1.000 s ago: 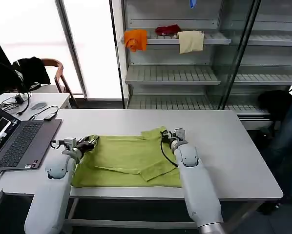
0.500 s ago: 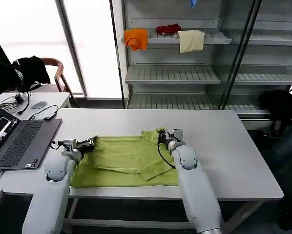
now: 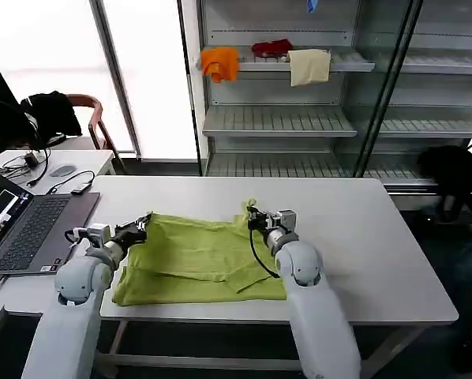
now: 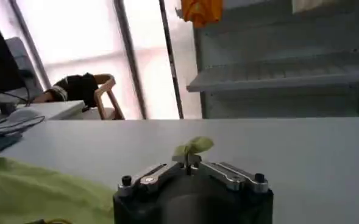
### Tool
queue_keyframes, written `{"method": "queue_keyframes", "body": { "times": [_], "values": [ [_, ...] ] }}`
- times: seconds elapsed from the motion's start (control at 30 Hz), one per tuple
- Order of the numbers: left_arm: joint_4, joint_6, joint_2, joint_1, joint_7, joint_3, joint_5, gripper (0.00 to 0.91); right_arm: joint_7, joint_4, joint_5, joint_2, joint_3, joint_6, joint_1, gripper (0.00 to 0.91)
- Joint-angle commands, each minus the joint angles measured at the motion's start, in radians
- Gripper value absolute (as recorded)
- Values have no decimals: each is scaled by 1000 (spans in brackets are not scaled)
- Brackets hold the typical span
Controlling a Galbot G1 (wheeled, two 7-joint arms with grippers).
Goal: Fold and organize the clothes.
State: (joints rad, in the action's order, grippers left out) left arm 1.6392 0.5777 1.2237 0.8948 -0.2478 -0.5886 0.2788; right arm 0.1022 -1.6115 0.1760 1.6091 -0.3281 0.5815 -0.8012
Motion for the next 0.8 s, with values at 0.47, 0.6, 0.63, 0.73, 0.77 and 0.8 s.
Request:
{"method": "queue_keyframes", "body": {
  "times": [0.47,0.6,0.63,0.73,0.77,0.8],
  "values": [
    [207,-9,-19,273,-32,-121,100,30,-11,-280,37,-86,-20,-1,-314,0],
    [211,-10,-17,283,-35,-121,95,30,-9,-302,40,-96,-28,-2,-342,0],
    [212,-10,-18,285,-37,-120,94,30,-9,-304,42,-99,-29,-2,-346,0],
    [215,-14,-18,292,-44,-120,83,30,-10,-310,44,-103,-31,-2,-352,0],
    [217,-15,-19,295,-47,-120,76,30,-11,-310,43,-103,-34,-2,-353,0],
    [217,-18,-20,296,-49,-120,68,30,-11,-309,43,-102,-34,-2,-353,0]
  ]
}}
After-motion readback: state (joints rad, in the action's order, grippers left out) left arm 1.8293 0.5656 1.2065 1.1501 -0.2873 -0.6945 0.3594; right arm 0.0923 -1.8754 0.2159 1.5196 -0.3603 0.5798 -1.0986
